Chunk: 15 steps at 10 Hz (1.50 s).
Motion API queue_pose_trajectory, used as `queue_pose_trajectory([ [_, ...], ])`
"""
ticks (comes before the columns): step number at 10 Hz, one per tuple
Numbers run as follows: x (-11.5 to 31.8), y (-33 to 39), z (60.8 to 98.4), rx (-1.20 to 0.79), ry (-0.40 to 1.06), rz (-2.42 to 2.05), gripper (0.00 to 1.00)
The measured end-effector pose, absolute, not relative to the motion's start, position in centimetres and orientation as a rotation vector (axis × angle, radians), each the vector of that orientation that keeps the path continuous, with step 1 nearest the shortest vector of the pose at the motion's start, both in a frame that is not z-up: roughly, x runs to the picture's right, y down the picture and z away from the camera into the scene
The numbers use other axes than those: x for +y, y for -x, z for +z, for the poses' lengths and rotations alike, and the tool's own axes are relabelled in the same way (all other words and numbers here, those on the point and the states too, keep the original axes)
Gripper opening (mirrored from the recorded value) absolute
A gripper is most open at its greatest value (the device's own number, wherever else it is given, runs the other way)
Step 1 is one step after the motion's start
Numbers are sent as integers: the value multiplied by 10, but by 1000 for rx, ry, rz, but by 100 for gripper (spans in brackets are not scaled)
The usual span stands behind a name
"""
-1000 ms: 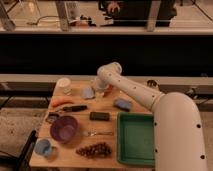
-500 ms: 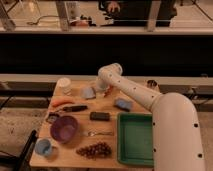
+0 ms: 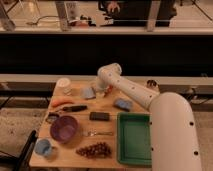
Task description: Place towel in purple bowl
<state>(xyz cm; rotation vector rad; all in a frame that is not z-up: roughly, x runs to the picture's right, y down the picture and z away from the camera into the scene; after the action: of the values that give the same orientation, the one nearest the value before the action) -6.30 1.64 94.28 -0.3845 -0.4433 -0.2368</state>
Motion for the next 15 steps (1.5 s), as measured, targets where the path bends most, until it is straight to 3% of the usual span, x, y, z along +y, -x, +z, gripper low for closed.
queue_pose_trajectory([
  [15,16,88,936,-457,331,-424,80],
])
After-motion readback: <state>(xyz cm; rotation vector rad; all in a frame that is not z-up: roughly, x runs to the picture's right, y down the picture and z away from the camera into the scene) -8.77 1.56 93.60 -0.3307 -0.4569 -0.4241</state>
